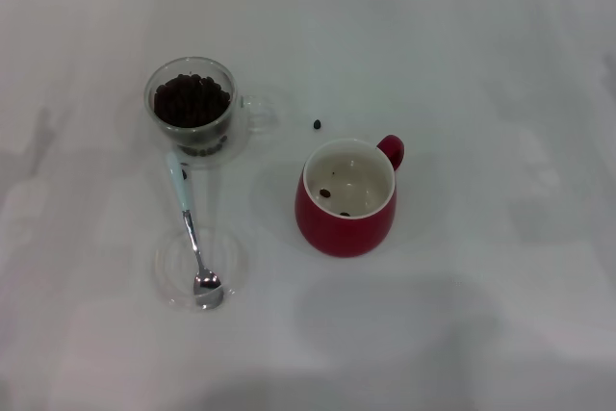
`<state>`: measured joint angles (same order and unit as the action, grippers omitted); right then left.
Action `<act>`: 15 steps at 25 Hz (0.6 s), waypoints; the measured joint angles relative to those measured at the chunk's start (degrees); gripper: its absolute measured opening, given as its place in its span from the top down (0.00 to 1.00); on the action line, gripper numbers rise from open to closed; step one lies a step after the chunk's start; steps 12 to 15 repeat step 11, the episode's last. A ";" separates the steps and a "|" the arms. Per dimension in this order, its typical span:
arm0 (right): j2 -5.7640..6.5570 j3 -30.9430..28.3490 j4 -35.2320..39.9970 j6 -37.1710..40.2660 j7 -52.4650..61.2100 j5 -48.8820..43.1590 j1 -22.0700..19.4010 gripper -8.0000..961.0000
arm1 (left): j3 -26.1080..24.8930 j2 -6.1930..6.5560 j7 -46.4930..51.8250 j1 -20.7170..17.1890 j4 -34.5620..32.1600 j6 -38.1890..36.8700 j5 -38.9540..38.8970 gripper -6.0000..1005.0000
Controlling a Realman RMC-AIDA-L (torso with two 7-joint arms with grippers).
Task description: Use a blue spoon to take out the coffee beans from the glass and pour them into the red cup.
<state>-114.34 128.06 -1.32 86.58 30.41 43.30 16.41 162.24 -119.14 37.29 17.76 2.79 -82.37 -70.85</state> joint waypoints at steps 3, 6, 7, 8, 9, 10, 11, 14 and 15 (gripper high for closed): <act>0.00 0.00 0.00 -0.01 -0.01 0.02 0.01 0.14 | 0.00 0.00 -3.55 -0.03 -1.85 0.11 -1.88 0.12; -0.05 0.00 0.00 -0.01 -1.52 0.10 0.10 0.14 | 0.00 -0.02 -5.92 -0.15 -2.99 0.13 -3.39 0.12; -0.13 0.00 0.00 -0.02 -2.50 0.27 0.18 0.14 | 0.00 -0.05 -6.39 -0.16 -3.18 0.15 -3.77 0.12; -0.23 0.00 0.04 -0.06 -3.68 0.45 0.25 0.14 | 0.00 -0.13 -6.96 -0.17 -3.29 0.21 -4.19 0.12; -0.34 0.00 0.15 -0.09 -4.82 0.60 0.30 0.14 | 0.00 -0.18 -7.38 -0.16 -3.47 0.30 -4.49 0.12; -0.42 0.00 0.34 -0.15 -6.03 0.71 0.36 0.14 | 0.00 -0.24 -7.65 -0.15 -3.84 0.49 -4.61 0.12; -0.48 0.00 0.51 -0.22 -6.99 0.80 0.37 0.14 | 0.00 -0.24 -7.78 -0.14 -4.04 0.59 -4.65 0.12; -0.48 0.00 0.51 -0.22 -6.99 0.80 0.37 0.14 | 0.00 -0.24 -7.78 -0.14 -4.04 0.59 -4.65 0.12; -0.48 0.00 0.51 -0.22 -6.99 0.80 0.37 0.14 | 0.00 -0.24 -7.78 -0.14 -4.04 0.59 -4.65 0.12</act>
